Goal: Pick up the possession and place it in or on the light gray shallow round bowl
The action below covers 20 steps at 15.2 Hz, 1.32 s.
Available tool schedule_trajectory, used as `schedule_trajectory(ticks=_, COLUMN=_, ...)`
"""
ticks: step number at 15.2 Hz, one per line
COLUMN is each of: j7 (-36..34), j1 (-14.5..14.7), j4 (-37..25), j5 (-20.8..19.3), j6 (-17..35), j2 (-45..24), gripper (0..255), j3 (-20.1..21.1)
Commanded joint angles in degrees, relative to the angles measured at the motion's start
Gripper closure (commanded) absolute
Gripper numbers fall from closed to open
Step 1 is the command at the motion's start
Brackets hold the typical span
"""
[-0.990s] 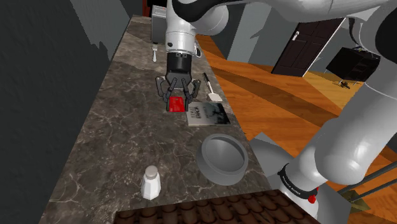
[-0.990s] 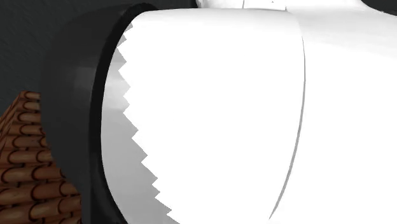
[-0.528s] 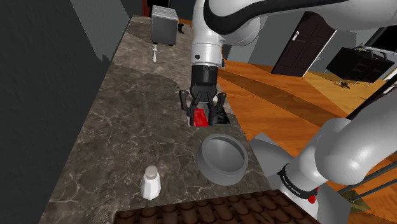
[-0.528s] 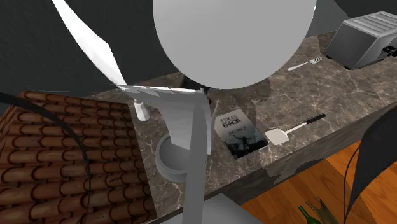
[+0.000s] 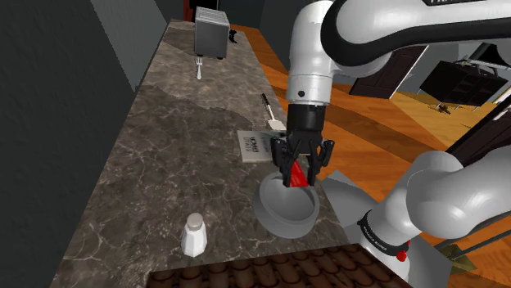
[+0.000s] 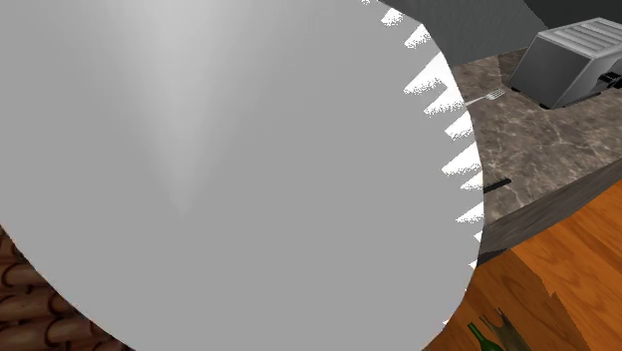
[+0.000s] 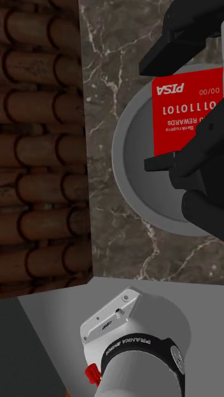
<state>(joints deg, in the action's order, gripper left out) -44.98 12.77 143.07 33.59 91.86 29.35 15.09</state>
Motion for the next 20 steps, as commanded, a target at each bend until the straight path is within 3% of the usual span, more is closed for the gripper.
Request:
schedule_trajectory(ticks=1, j7=-0.4, j1=0.7, j4=3.0, j5=0.9, j6=-1.2, j2=4.3, gripper=255, j3=-0.1)
schedule_trajectory(ticks=16, j7=4.6, j1=1.0, j4=10.6, j5=3.3, j6=11.1, j2=-1.3, gripper=255, j3=2.7)
schedule_trajectory(ticks=20, j7=4.6, j1=1.1, j4=10.6, j5=3.3, j6=11.1, j2=-1.3, gripper=255, j3=2.7)
